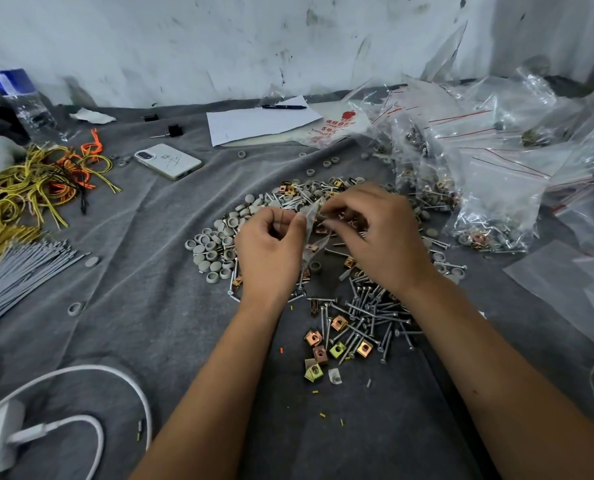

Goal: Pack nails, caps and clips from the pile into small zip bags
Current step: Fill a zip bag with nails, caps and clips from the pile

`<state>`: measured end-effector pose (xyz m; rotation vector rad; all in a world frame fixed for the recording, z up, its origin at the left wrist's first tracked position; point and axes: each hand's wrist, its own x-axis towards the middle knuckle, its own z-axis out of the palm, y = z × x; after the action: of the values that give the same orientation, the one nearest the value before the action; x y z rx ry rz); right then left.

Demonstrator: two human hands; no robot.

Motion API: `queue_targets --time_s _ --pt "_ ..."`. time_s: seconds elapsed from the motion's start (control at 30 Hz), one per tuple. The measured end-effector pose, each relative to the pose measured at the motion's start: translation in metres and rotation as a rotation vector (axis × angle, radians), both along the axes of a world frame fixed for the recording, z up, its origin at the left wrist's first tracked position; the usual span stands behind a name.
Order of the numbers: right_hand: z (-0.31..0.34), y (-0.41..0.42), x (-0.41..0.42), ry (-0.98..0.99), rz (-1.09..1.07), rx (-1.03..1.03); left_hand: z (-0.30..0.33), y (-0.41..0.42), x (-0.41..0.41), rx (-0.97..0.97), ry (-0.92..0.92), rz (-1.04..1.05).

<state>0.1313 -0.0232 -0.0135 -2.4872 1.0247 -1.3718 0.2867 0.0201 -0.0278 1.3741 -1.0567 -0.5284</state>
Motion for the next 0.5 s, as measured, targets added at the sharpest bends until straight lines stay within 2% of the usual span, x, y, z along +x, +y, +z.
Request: queue_targets --time_s 0.1,0.17,0.37,0.5 --pt "0.001 -0.004 -0.009 -0.065 -0.075 0.061 0.0 0.0 0.0 0.009 -0.007 0.016" --pt "0.002 -0.008 -0.018 -0.042 -0.09 0.125 -0.001 0.0 0.001 0.014 -0.026 0.032" --pt "0.001 -0.017 -0.034 0.421 -0.028 0.476 -0.001 0.0 0.003 0.022 -0.086 0.059" --pt "0.001 -0.017 -0.033 0.503 -0.024 0.553 -0.002 -0.001 0.003 0.006 -0.127 0.061"
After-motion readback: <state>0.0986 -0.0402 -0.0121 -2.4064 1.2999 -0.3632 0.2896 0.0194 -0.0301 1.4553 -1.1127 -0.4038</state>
